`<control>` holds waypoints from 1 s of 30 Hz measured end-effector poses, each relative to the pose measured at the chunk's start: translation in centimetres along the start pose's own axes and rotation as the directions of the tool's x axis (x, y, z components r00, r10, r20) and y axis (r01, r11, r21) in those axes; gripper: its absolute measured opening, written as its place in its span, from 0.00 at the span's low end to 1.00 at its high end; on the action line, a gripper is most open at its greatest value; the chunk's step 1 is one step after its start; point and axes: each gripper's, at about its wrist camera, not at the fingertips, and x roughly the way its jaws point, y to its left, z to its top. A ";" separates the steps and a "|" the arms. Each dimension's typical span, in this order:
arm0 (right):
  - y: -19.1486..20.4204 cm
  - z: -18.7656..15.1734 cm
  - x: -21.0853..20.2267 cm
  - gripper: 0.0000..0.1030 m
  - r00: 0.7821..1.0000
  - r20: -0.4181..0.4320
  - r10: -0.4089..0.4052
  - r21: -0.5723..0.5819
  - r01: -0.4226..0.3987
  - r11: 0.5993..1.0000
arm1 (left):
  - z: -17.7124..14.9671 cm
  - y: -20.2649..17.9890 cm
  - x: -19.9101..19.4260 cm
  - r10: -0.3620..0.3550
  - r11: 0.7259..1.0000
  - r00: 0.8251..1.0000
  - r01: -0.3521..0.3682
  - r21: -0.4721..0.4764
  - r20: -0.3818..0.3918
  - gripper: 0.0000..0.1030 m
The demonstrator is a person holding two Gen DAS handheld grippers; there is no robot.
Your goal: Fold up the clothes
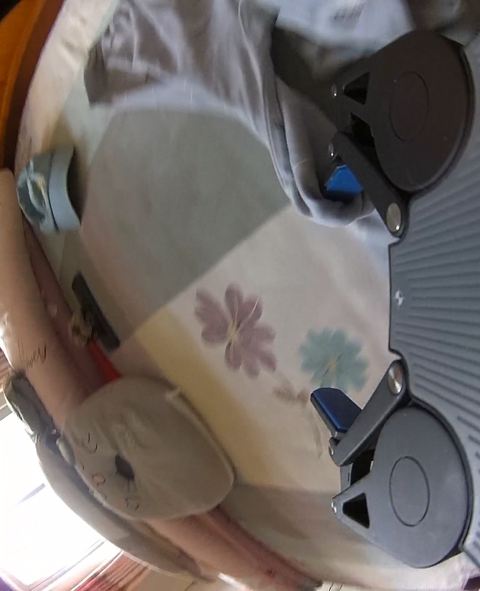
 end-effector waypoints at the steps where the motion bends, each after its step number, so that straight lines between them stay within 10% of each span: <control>1: -0.2 0.0 0.0 0.87 1.000 -0.002 0.000 0.004 0.000 1.000 | 0.4 0.2 0.2 0.001 1.000 1.000 -0.001 0.000 -0.006 0.99; 8: -0.5 -0.4 -0.2 0.87 1.000 -0.008 -0.005 -0.012 0.005 1.000 | 0.3 -0.1 -1.4 -0.162 0.987 0.985 0.161 0.011 0.064 0.99; 15: 0.3 -0.1 1.0 0.87 0.999 -0.034 0.014 -0.017 -0.014 1.000 | -4.5 -2.3 -3.3 -0.415 0.910 0.910 0.415 0.012 0.028 0.99; 30: 7.4 1.2 3.5 0.87 0.982 -0.084 0.167 -0.133 -0.177 0.975 | -10.8 1.7 -4.9 -0.295 0.919 0.955 0.289 -0.270 0.019 0.99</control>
